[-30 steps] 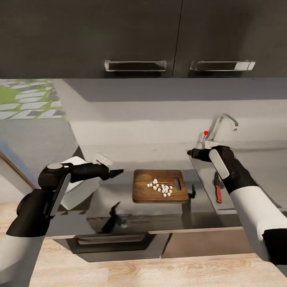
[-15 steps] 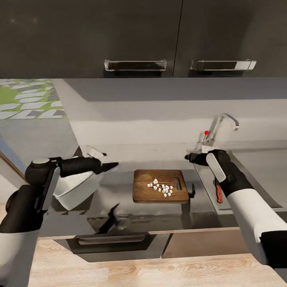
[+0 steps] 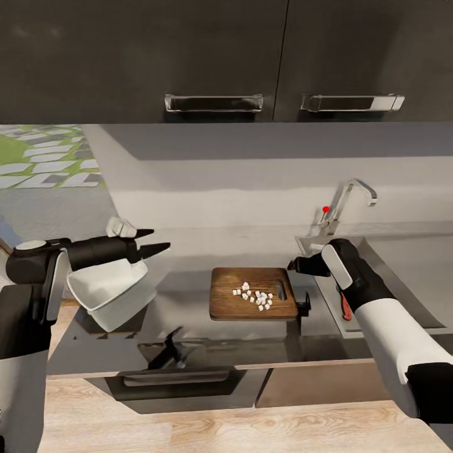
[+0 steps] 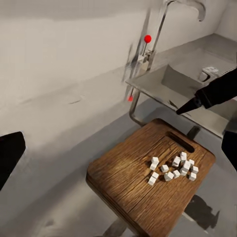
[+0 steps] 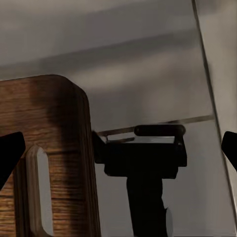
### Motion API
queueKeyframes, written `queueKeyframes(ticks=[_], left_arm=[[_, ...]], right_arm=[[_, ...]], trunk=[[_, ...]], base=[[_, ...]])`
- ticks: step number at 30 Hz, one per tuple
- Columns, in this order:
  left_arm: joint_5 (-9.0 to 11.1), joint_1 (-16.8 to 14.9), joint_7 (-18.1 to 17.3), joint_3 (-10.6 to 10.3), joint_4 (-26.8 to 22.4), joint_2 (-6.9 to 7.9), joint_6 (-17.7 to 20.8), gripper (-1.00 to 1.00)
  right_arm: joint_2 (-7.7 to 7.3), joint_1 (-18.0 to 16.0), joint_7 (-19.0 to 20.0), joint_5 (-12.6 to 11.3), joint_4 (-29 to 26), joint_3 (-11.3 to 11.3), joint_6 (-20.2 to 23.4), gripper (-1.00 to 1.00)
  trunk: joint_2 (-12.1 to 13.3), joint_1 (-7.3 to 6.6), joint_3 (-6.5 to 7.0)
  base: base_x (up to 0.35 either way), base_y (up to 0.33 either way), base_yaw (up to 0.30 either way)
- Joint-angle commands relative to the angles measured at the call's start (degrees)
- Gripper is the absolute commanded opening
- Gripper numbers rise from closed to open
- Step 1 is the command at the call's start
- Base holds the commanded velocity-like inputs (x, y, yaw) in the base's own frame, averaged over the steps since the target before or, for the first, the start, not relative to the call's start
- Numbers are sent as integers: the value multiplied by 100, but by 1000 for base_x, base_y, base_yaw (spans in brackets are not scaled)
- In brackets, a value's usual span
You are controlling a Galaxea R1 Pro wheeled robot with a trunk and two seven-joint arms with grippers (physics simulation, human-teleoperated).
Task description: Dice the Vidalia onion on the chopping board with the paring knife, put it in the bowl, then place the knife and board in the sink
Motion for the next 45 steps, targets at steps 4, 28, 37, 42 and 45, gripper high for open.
queueKeyframes(ticks=[4,28,37,42,45], left_arm=[[41,44,194,45,-67,66,61,100],[34,817,210,65,148,18,90,100],[34,914,202,65,148,18,91,100],[37,914,202,65,148,13,91,100],[36,914,202,65,148,11,91,100]], right_arm=[[-72,-72,-20,-70,-68,-41,33,100],[-15,-420,-31,-81,170,-103,33,100],[277,-414,-60,-78,459,-71,33,100],[440,-415,-66,-77,620,-72,33,100],[475,-413,-67,-78,716,-72,33,100]], trunk=[[-12,3,-11],[-12,3,-11],[-12,3,-11],[-12,3,-11],[-12,3,-11]], base=[[0,0,0],[0,0,0],[0,0,0],[0,0,0],[0,0,0]])
